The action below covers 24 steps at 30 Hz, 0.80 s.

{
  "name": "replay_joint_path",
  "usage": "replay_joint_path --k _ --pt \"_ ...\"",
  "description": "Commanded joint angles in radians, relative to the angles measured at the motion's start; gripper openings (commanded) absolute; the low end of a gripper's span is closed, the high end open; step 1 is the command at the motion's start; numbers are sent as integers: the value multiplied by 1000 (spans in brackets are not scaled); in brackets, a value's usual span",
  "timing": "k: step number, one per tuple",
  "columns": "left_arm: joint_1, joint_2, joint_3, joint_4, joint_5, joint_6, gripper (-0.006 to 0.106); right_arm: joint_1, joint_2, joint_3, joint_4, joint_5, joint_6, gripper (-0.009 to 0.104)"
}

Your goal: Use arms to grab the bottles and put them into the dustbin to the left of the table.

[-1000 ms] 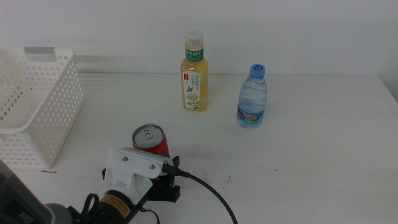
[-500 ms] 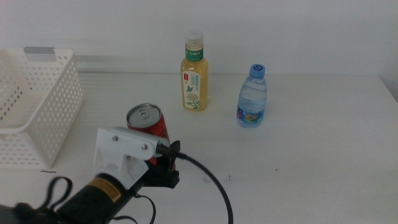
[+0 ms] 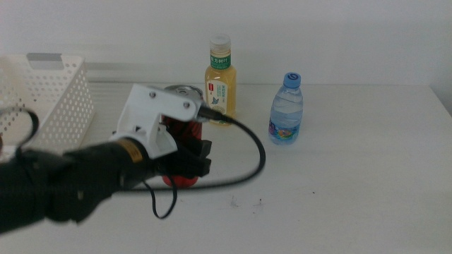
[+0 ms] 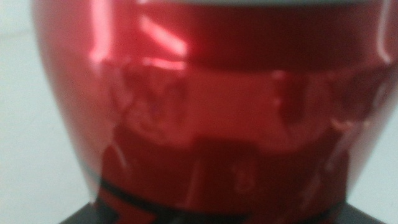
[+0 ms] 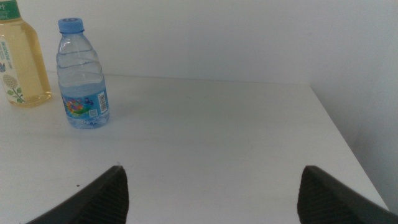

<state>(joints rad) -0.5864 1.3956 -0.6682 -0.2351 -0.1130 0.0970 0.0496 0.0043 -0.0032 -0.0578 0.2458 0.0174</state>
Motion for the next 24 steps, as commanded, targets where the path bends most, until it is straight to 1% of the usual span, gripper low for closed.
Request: replay_joint_path --k 1,7,14,16,20,21,24 --pt "36 -17 -79 10 130 20 3 -9 -4 3 -10 -9 -10 93" --pt "147 -5 -312 10 549 135 3 -9 -4 3 -10 -9 -10 93" --pt "327 91 -624 40 942 143 3 -9 -4 3 -10 -9 -10 93" --pt "384 140 -705 39 1072 184 3 -9 -4 3 -10 -9 -10 93" --pt "501 242 -861 15 1253 298 3 -9 -4 3 -10 -9 -10 93" --pt "533 267 -896 5 1288 301 3 -9 -4 3 -10 -9 -10 93" --pt "641 340 -989 -53 1334 325 3 -9 -4 3 -10 -9 -10 93"
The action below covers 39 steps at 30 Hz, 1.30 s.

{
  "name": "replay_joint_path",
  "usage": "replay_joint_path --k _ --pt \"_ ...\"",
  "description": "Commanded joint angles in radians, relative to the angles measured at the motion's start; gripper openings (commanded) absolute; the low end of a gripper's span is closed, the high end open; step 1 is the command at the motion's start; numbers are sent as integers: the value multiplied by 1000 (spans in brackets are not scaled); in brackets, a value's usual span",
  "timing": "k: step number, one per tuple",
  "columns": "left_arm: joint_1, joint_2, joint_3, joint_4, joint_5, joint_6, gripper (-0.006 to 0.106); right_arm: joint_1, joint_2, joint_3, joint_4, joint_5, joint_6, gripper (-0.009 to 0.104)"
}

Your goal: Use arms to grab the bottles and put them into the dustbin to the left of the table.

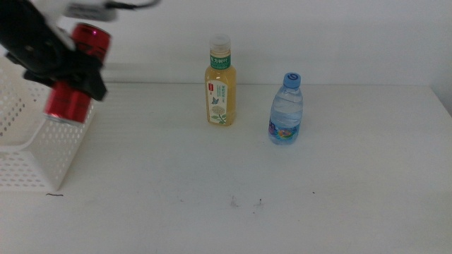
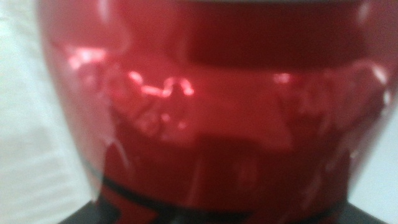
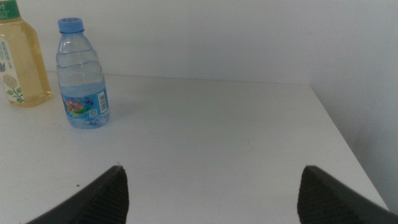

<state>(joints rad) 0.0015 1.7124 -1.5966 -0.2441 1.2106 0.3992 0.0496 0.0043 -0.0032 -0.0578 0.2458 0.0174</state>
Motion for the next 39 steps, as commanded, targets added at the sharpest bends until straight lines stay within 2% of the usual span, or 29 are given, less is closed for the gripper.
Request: replay_joint_path --k 1,12,26,32,36,39 --pt "80 39 -81 -63 10 28 3 -9 -4 3 -10 -9 -10 93" --pt "263 105 -197 -69 10 97 3 -9 -4 3 -10 -9 -10 93" --pt "319 311 -201 -13 -18 99 3 -9 -4 3 -10 -9 -10 93" --pt "319 358 -201 51 -53 98 4 -9 -4 3 -7 -9 -10 93" --pt "319 383 -201 76 -62 98 9 -9 -4 3 -7 -9 -10 93" --pt "317 397 -201 78 -62 98 20 -9 -4 3 -5 -9 -10 93"
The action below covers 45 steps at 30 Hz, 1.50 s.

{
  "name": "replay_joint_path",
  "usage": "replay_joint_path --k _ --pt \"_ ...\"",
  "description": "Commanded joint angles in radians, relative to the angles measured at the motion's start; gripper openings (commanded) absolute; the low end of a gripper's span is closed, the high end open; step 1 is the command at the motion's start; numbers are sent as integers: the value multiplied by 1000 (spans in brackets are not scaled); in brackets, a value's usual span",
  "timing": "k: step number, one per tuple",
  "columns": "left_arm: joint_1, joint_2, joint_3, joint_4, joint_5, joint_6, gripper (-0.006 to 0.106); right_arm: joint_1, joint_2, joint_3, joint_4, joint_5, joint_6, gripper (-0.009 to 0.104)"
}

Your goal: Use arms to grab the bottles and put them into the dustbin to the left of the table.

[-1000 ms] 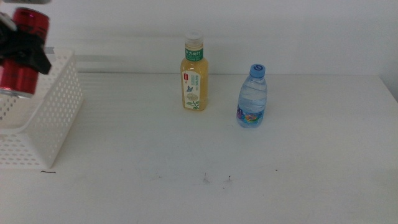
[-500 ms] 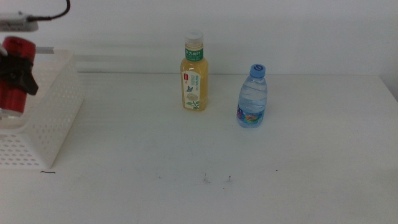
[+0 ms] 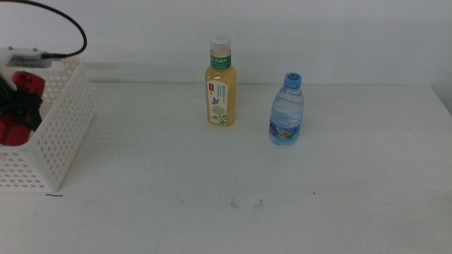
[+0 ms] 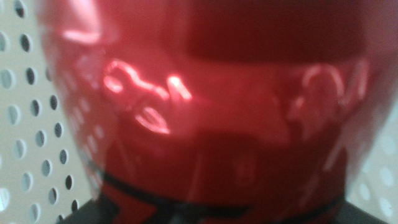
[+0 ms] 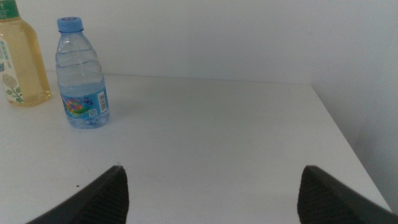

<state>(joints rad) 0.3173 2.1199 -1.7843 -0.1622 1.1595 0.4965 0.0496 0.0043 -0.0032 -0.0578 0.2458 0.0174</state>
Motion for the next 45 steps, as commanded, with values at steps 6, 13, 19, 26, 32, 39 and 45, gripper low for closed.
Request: replay_joint_path --k 6,13,19,26,32,39,45 --pt "1 5 -14 27 -21 1 68 -9 -4 3 -5 -9 -10 93" --pt "-1 -40 -86 2 62 -35 94 -9 -4 3 -5 -9 -10 93" --pt "-40 -249 -71 -19 62 -72 94 -9 -4 3 -5 -9 -10 93" --pt "-209 -622 214 -95 -115 -99 94 -9 -4 3 -5 -9 -10 93" --pt "-444 -855 491 -101 -425 -188 94 -9 -4 3 -5 -9 -10 93" --pt "-636 -1054 717 -74 -623 -189 94 -9 -4 3 -5 -9 -10 93" --pt "-666 -1157 891 -75 -737 -194 94 -9 -4 3 -5 -9 -10 93"
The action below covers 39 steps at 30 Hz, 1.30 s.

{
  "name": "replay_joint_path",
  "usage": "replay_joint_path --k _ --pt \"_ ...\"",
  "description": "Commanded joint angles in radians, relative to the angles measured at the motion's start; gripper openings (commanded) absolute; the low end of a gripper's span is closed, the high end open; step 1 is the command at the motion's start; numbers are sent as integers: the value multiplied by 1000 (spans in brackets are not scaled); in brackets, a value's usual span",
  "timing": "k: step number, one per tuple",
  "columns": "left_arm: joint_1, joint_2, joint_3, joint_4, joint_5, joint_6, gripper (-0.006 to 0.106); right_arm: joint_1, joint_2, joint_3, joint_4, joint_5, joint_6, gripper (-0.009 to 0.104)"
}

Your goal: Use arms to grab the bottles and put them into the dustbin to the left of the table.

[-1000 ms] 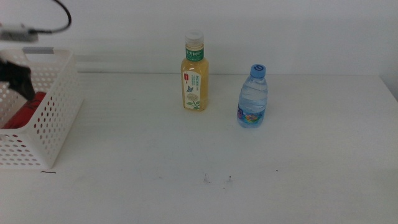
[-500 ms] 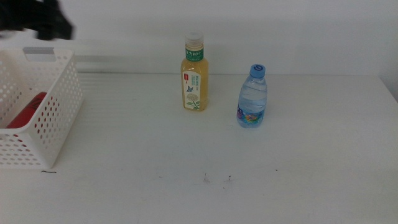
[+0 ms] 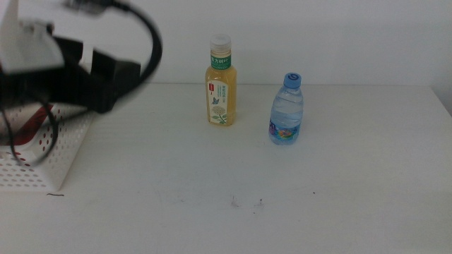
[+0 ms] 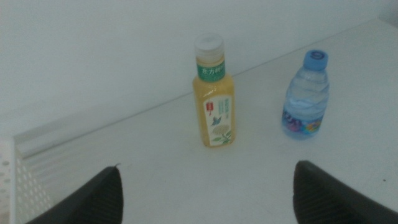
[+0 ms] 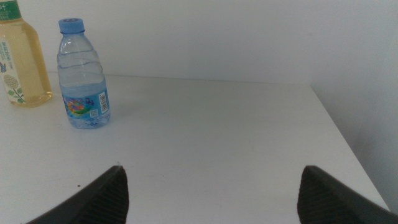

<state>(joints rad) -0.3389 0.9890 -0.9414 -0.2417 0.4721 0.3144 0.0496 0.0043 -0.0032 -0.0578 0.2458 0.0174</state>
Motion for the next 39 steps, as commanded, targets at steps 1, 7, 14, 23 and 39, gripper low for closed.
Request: replay_joint_path --k 1,7,14,23,39 --pt "-19 -45 77 14 -80 -28 94 -9 -4 3 -5 -9 -10 93" --pt "-85 -168 291 105 -277 -173 94 -9 -4 3 -5 -9 -10 93" --pt "-99 -269 488 155 -429 -241 94 -9 -4 3 -5 -9 -10 93" --pt "-99 -297 531 155 -463 -241 94 -9 -4 3 -5 -9 -10 93" --pt "-99 -297 531 155 -617 -241 94 -9 -4 3 -5 -9 -10 93"
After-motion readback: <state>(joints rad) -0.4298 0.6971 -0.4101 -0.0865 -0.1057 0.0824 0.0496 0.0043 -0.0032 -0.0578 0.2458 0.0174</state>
